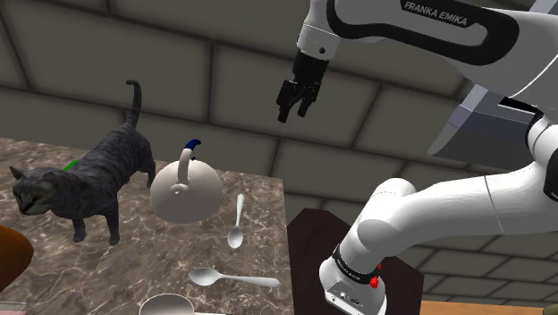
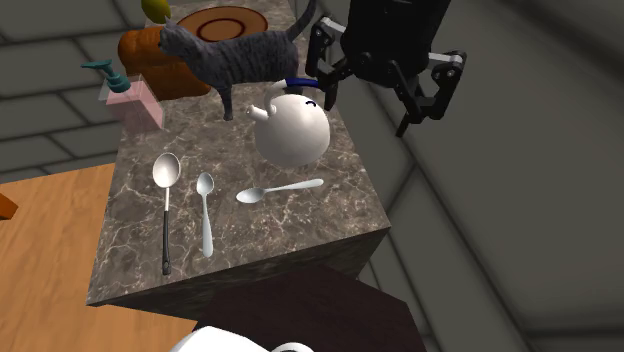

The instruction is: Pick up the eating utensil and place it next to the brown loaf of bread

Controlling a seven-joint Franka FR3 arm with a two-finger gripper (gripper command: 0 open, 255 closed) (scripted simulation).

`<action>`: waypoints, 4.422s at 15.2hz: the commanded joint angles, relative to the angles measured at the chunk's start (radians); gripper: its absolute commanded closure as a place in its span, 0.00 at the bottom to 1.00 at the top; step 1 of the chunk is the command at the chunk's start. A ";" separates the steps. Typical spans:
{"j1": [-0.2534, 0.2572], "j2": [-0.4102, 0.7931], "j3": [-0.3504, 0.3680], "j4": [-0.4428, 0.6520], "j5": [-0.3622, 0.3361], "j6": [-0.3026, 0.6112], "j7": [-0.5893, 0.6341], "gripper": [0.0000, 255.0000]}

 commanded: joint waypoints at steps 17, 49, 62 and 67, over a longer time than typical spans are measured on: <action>-0.048 0.033 0.283 -0.430 0.353 0.457 0.634 0.00; -0.030 0.228 0.425 -0.504 0.513 0.750 0.793 1.00; -0.045 0.099 0.372 -0.406 0.446 0.527 0.844 1.00; -0.051 0.068 0.353 -0.358 0.423 0.450 0.861 1.00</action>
